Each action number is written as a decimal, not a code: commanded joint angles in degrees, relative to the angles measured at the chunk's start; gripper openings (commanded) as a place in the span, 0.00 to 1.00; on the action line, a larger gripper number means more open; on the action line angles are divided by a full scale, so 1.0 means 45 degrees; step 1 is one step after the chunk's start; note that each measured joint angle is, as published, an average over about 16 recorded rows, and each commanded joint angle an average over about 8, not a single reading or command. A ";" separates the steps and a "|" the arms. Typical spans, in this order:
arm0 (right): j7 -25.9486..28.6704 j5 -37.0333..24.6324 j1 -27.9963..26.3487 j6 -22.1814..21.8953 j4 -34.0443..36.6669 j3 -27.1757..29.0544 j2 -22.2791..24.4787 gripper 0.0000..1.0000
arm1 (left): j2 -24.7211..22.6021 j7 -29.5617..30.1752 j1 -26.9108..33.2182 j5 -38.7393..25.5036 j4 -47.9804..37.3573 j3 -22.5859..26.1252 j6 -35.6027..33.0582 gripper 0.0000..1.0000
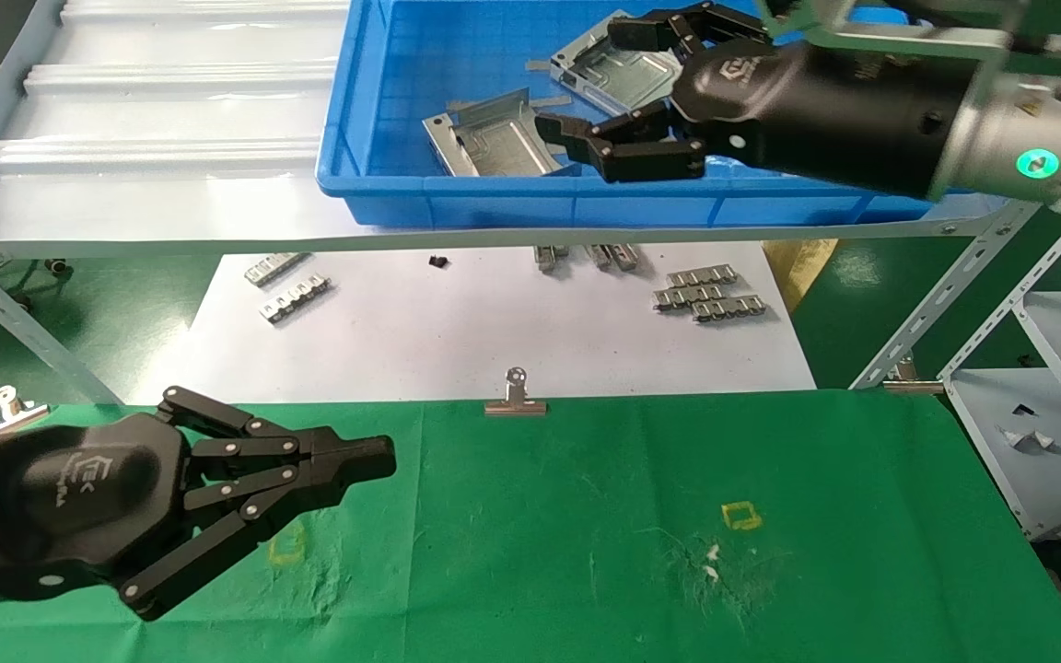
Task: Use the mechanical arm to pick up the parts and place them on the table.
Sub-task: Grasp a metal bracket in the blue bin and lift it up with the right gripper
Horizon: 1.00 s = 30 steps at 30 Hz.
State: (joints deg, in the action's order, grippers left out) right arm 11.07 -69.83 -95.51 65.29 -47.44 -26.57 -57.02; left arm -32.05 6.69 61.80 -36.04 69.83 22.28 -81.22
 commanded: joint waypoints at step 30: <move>0.1788 -0.3007 -0.3363 -0.6170 0.7001 -0.3887 -0.4764 0.00 | 0.0000 0.0000 0.0000 0.0000 0.0000 0.0000 0.0000 1.00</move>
State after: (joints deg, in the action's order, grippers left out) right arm 18.92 -83.26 -110.73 37.66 -15.86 -43.95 -78.47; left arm -32.05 6.69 61.80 -36.04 69.83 22.28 -81.22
